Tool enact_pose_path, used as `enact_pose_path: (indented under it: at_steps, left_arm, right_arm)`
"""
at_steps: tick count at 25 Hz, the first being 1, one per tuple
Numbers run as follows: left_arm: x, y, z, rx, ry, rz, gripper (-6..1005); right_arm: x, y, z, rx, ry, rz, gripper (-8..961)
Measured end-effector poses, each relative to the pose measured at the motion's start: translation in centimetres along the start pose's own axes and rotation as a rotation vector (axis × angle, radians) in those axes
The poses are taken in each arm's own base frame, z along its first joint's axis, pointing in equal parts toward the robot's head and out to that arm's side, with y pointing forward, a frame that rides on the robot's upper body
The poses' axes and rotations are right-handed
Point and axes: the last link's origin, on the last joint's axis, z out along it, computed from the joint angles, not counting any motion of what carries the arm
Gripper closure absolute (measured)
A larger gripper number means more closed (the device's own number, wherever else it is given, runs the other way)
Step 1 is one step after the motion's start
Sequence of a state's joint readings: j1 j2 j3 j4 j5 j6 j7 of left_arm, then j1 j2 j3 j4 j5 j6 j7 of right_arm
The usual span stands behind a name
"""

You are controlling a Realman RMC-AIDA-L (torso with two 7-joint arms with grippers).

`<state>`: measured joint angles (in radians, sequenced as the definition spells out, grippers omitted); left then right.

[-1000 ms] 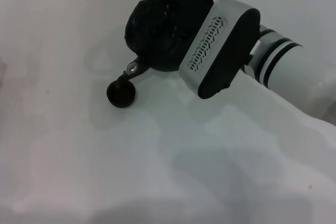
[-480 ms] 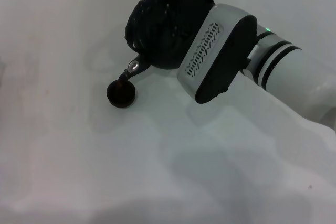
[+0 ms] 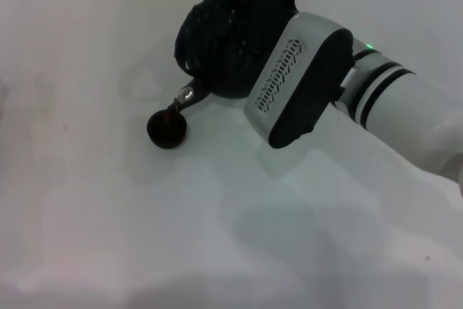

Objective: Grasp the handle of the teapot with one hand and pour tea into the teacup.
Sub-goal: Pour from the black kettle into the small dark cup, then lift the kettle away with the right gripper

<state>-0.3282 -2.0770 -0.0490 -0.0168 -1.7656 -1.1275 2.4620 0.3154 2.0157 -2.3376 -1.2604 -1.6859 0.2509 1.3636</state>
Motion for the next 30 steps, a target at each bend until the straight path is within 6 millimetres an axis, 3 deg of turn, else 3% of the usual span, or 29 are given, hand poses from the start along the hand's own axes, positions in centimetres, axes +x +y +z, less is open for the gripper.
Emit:
enact_pose_path:
  at_steps: [15,30]
  left_arm:
    - [-0.1,0.0,-0.1,0.001,-0.001,-0.003,106]
    - [0.0,0.0,-0.1,0.0,0.002,-0.005,106]
  right_arm:
    - [0.1,0.5,-0.4,-0.008,0.006,0.03,841]
    - [0.0,0.4,-1.6,0.01,0.021,0.183,836]
